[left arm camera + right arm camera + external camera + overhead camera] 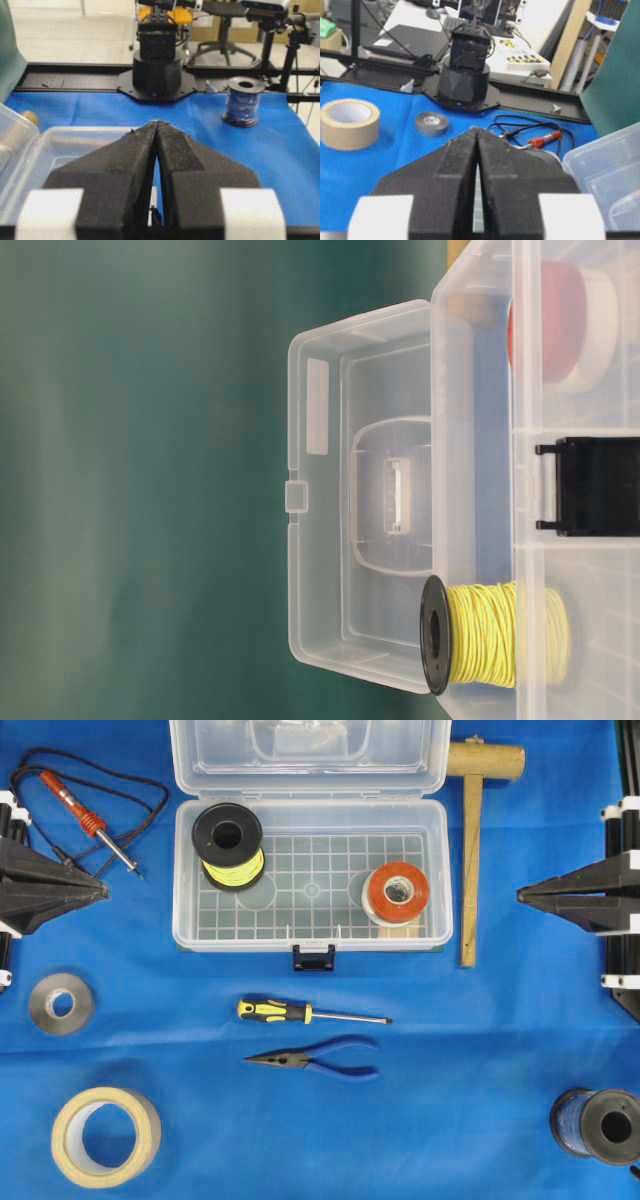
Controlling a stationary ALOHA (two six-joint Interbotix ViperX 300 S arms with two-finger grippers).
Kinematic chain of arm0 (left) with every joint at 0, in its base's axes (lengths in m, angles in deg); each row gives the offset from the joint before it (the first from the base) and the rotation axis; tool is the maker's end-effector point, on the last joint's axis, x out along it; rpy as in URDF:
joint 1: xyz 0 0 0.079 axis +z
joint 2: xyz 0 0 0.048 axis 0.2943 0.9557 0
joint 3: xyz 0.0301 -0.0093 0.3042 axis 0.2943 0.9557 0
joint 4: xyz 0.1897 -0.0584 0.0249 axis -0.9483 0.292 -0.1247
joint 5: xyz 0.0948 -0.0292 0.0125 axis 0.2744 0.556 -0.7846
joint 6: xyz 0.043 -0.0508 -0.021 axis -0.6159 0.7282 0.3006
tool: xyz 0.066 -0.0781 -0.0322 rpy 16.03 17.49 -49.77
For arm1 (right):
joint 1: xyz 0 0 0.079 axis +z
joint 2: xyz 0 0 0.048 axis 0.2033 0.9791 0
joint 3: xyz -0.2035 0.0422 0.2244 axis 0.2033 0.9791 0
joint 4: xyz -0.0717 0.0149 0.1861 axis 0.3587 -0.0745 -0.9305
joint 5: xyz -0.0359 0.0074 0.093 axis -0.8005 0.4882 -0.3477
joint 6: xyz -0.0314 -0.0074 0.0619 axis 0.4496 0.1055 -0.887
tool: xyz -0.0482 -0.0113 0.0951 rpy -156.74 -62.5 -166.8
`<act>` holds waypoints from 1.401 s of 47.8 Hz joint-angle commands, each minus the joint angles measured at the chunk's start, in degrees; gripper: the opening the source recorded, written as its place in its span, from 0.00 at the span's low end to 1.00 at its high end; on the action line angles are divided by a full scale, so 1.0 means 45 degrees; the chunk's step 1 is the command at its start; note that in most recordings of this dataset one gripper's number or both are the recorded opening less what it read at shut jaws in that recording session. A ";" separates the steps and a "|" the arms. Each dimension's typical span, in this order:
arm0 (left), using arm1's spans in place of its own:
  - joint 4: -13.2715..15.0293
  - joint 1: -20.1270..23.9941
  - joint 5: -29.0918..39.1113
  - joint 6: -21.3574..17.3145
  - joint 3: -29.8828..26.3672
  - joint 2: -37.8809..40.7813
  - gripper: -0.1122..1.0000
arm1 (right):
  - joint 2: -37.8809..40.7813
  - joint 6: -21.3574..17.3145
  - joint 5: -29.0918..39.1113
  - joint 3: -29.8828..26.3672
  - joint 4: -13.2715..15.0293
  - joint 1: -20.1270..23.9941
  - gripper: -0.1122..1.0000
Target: Close the tool box with the left arm.
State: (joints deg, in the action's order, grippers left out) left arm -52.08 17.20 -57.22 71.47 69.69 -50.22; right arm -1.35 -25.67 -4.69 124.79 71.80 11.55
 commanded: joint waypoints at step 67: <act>0.0488 0.8867 0.1602 -0.2773 -0.7617 0.9922 0.92 | 0.0996 -0.0020 -0.0137 -0.0430 -0.0020 0.0039 0.10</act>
State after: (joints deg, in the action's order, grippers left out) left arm -49.80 56.40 -51.86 59.51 38.84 -7.68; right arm 2.52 -25.67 -4.95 124.09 71.80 11.55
